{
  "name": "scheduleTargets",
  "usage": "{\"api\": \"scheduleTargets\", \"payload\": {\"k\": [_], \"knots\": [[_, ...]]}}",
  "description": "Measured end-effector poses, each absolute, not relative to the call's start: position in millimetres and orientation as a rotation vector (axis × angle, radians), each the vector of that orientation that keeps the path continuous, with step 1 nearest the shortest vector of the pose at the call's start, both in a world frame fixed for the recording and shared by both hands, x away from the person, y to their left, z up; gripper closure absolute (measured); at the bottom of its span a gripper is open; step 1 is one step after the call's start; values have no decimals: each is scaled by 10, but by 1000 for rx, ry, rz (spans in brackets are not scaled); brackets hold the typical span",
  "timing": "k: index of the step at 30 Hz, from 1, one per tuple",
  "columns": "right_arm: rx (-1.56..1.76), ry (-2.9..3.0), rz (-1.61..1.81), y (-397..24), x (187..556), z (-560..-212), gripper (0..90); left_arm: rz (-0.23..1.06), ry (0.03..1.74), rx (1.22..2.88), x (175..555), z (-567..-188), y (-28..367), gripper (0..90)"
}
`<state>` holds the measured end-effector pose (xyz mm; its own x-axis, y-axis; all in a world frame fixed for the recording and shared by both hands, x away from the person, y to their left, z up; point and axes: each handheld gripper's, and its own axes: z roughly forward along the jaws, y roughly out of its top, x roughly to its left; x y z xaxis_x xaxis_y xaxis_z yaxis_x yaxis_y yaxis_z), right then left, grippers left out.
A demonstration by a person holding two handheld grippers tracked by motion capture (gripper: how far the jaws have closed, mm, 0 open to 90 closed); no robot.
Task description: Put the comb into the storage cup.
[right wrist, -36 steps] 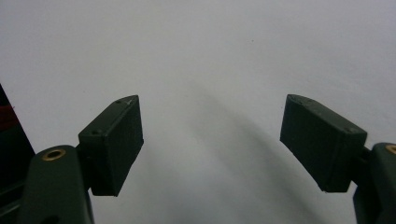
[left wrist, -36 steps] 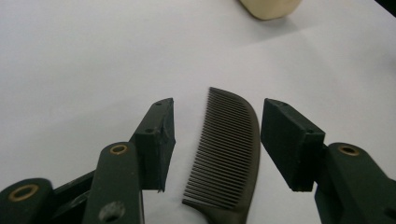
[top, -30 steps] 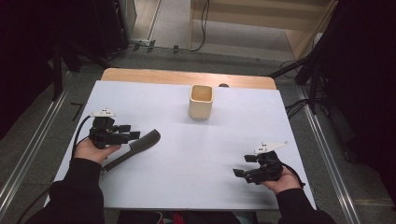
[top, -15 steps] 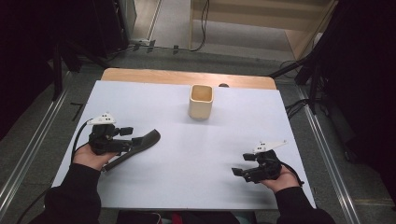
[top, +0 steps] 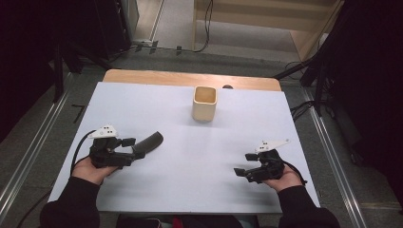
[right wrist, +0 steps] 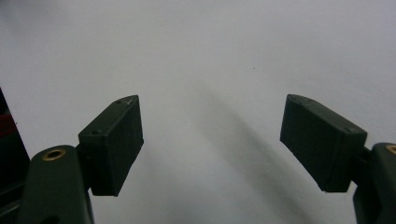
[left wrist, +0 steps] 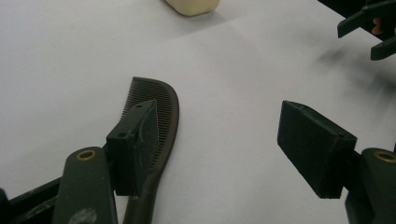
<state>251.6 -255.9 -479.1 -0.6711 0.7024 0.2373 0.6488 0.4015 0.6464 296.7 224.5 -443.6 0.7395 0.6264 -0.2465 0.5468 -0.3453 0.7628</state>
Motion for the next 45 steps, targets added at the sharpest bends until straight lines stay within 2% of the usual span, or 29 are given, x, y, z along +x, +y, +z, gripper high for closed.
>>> {"api": "scheduleTargets", "payload": {"k": [20,32,35,45], "knots": [[1231,2584,1122,-2531,2517,-4802,196,79,873,2084,2904,-4549,2223,299],[1227,2588,1121,-2522,2528,-4807,196,102,891,2077,2920,-4506,2249,298],[1225,2591,1121,-2518,2525,-4806,196,79,927,2069,2946,-4497,2281,273],[1222,2602,1114,-2504,2522,-4813,196,130,947,2086,2998,-4447,2401,247]]}}
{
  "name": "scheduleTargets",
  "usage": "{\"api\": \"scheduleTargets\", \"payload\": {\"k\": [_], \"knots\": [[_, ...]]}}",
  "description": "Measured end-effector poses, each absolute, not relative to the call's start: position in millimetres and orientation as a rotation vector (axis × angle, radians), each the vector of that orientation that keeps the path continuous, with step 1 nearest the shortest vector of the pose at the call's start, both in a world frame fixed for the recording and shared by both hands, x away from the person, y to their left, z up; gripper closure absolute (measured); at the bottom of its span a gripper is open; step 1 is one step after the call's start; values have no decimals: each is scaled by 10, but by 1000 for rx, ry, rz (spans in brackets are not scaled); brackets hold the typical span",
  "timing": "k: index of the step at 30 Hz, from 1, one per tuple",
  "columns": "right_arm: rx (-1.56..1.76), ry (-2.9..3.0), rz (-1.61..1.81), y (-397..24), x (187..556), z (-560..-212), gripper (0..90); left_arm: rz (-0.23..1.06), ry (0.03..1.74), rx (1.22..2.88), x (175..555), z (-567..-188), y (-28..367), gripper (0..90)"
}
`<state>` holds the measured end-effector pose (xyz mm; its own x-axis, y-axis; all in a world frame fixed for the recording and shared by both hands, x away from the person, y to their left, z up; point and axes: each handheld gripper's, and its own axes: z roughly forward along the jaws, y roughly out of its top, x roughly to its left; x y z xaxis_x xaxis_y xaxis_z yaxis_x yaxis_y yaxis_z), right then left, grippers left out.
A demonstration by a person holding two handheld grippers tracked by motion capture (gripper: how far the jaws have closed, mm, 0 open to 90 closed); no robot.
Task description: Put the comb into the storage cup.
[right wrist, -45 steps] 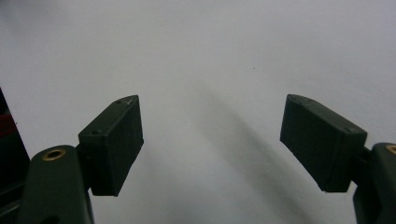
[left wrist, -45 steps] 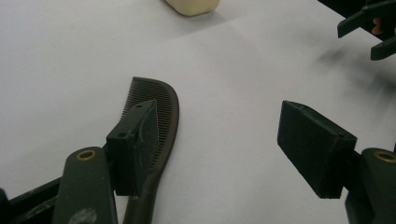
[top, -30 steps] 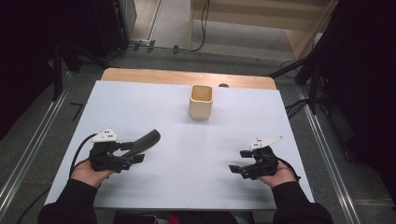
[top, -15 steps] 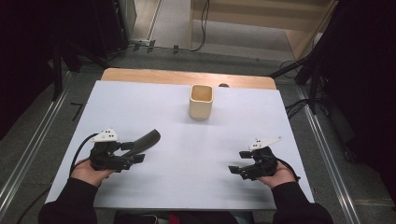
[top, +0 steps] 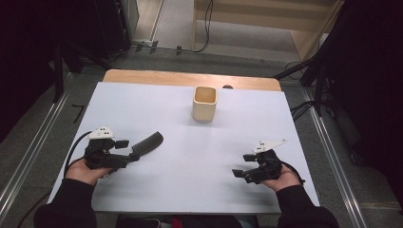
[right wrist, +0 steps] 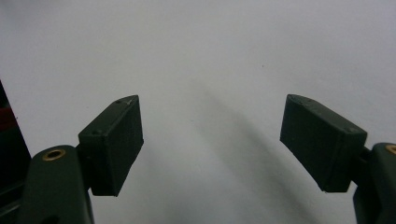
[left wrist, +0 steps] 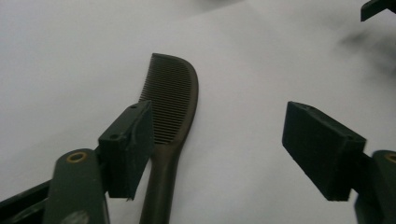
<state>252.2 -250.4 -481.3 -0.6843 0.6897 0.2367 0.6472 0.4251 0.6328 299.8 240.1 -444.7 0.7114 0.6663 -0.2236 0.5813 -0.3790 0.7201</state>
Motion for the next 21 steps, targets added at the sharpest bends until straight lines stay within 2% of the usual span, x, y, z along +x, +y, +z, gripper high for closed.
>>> {"api": "scheduleTargets", "payload": {"k": [11,21], "knots": [[1219,2605,1112,-2500,2521,-4814,196,174,909,2092,3034,-4436,2556,245],[1215,2610,1107,-2497,2522,-4818,196,148,937,2092,3074,-4490,2656,248]]}}
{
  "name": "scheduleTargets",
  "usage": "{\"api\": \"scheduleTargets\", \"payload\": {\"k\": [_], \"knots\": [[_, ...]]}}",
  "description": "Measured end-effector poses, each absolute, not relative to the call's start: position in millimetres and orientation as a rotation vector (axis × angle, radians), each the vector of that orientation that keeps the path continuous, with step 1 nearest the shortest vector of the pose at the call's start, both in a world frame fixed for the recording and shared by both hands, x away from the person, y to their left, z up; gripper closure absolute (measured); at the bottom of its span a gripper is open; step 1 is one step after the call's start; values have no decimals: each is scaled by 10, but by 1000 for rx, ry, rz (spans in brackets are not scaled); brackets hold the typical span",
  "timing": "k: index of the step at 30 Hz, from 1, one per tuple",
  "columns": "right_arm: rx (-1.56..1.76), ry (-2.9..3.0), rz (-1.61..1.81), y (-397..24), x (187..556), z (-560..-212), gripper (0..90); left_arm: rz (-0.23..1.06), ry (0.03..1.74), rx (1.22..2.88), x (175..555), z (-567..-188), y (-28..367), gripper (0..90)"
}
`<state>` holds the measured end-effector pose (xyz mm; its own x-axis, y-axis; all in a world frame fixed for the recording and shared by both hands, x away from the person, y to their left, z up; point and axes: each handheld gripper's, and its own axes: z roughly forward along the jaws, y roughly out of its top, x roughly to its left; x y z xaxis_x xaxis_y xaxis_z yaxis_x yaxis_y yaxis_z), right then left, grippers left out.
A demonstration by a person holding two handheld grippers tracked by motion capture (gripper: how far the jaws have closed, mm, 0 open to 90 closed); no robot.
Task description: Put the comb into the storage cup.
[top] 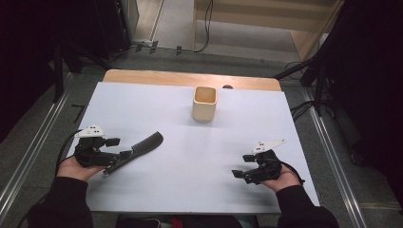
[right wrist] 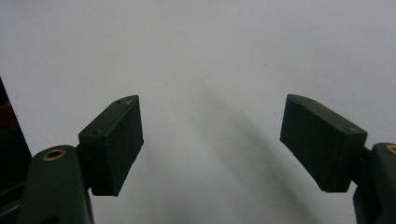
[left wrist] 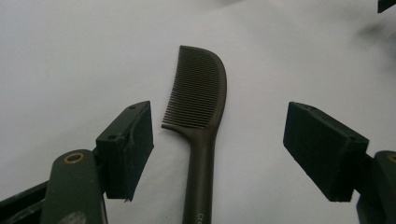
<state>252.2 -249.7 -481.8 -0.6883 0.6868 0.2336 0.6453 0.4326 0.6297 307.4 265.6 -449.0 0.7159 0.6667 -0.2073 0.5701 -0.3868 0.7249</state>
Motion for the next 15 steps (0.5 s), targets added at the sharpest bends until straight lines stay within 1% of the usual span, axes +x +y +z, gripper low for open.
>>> {"api": "scheduleTargets", "payload": {"k": [15], "knots": [[1208,2614,1109,-2496,2524,-4820,196,119,949,2132,3088,-4650,2658,251]]}}
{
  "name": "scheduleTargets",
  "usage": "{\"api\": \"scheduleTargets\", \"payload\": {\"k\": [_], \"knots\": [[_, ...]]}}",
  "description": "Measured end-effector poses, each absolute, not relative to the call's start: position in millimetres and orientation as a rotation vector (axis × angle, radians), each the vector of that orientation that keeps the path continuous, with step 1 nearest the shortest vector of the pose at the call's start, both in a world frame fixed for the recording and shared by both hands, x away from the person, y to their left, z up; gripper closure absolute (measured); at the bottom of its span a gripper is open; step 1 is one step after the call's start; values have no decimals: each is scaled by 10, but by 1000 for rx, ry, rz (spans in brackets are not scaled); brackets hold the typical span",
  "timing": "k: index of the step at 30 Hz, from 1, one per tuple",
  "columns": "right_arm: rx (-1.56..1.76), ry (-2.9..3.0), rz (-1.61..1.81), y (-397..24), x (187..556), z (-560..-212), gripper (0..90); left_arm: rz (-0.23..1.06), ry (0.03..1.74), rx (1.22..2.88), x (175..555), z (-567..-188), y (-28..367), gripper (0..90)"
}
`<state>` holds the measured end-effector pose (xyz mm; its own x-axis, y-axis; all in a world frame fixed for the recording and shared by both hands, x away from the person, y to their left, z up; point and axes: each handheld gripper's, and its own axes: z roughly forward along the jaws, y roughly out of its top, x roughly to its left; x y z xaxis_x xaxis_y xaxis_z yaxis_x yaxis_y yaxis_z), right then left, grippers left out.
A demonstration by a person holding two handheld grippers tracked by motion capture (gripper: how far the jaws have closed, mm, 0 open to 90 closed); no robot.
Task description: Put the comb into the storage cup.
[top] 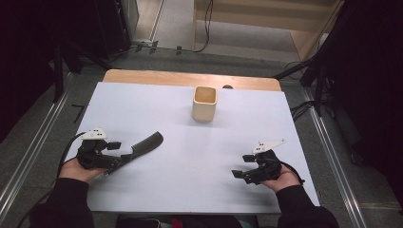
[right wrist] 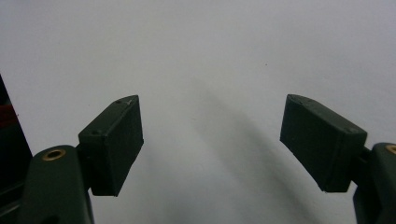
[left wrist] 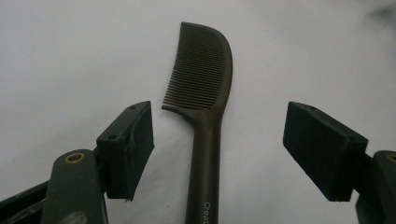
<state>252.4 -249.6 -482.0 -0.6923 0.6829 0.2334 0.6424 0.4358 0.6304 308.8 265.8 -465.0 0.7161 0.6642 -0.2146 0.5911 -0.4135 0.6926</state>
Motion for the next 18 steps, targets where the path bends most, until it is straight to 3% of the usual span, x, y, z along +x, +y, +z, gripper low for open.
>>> {"api": "scheduleTargets", "payload": {"k": [18], "knots": [[1179,2632,1122,-2426,2586,-4806,196,114,992,2209,3015,-4807,2729,250]]}}
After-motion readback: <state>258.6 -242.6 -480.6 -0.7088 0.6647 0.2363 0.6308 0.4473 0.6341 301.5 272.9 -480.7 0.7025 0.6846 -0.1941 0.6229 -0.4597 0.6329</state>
